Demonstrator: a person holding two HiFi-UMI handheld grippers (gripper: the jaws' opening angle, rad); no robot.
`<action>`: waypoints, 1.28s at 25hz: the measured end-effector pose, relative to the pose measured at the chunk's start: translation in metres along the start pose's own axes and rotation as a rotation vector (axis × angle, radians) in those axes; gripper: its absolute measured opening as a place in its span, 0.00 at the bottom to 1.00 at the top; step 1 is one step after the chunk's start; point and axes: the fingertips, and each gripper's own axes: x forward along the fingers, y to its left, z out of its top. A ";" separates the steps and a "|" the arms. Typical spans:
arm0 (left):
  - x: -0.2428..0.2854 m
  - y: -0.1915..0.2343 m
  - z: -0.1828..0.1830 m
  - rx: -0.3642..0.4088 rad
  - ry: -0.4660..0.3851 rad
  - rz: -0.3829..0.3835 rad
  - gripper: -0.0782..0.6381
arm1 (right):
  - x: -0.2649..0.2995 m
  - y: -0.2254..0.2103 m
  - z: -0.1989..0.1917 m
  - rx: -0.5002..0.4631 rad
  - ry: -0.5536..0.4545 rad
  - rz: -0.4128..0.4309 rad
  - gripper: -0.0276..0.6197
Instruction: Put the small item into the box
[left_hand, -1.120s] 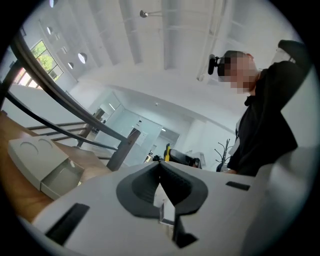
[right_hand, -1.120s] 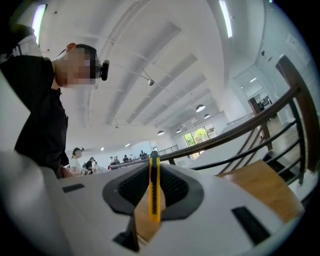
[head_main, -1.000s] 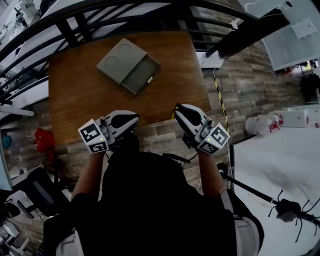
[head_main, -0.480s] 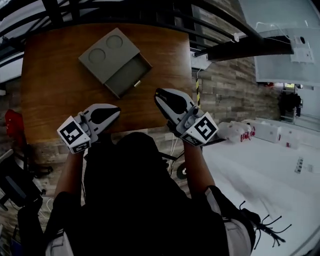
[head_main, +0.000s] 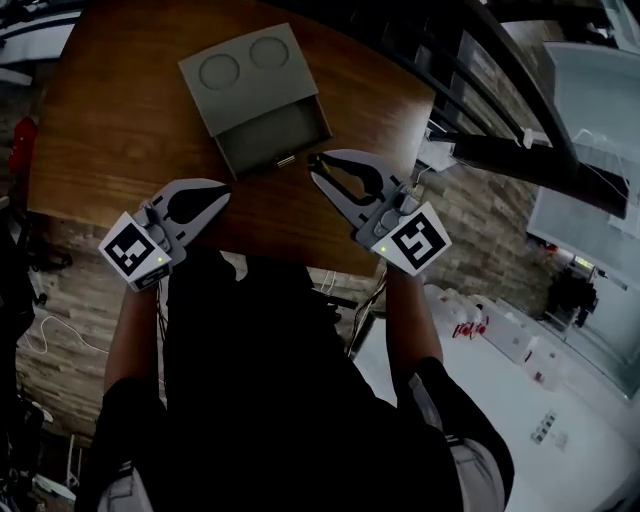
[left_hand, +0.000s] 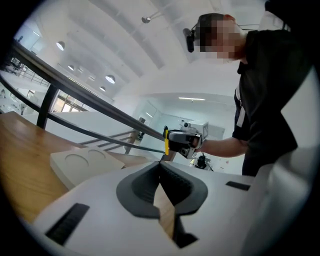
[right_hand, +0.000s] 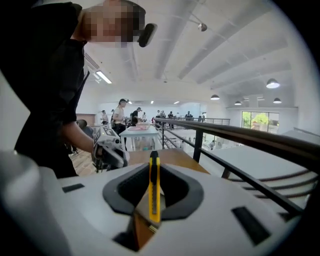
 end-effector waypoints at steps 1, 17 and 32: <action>-0.001 0.004 -0.003 -0.003 -0.001 0.023 0.13 | 0.004 -0.003 -0.008 -0.016 0.024 0.018 0.15; -0.008 0.019 -0.049 -0.059 -0.050 0.095 0.13 | 0.097 -0.010 -0.096 -0.178 0.278 0.219 0.15; -0.027 0.019 -0.082 -0.132 -0.081 0.125 0.13 | 0.137 0.000 -0.173 -0.286 0.465 0.318 0.15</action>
